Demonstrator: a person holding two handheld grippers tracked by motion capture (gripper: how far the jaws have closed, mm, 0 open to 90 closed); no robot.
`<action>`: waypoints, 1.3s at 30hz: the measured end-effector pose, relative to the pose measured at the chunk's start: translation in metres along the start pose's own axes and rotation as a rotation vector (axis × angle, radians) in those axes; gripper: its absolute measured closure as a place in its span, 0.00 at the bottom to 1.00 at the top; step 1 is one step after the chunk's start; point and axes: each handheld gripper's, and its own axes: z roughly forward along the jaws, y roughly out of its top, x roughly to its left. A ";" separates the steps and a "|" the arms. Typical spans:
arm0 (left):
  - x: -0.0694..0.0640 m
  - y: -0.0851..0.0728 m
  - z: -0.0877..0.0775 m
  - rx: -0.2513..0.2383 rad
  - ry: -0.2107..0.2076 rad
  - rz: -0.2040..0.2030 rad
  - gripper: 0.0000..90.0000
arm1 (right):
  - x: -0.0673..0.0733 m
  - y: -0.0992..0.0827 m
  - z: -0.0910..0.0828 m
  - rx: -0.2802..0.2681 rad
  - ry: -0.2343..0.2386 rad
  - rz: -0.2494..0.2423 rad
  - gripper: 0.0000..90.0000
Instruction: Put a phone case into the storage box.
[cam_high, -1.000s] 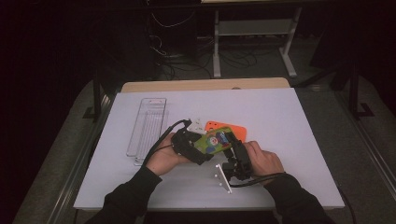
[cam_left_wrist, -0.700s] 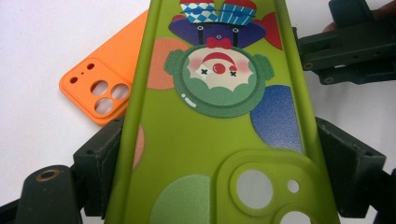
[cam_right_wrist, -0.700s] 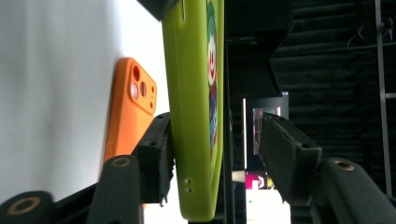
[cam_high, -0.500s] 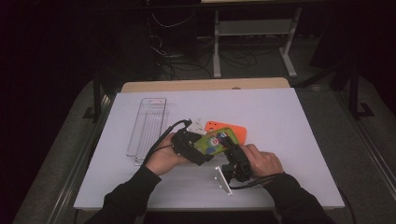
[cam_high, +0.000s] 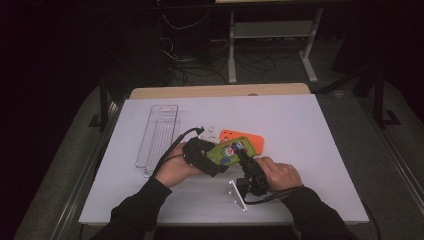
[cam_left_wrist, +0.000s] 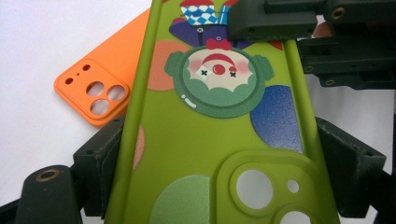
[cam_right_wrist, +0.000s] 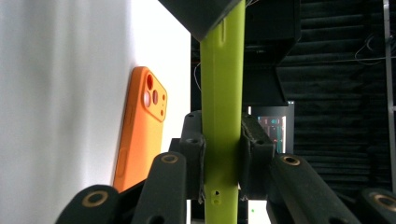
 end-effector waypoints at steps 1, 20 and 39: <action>0.001 0.000 0.000 0.000 0.000 0.005 0.17 | 0.000 0.000 -0.001 0.003 0.010 -0.005 0.83; 0.001 -0.003 -0.005 -0.050 -0.015 0.009 0.00 | -0.004 0.000 -0.003 0.020 0.002 0.012 0.84; 0.019 -0.013 -0.024 -0.086 0.015 -0.002 0.00 | -0.024 -0.022 0.005 0.065 0.168 0.384 0.84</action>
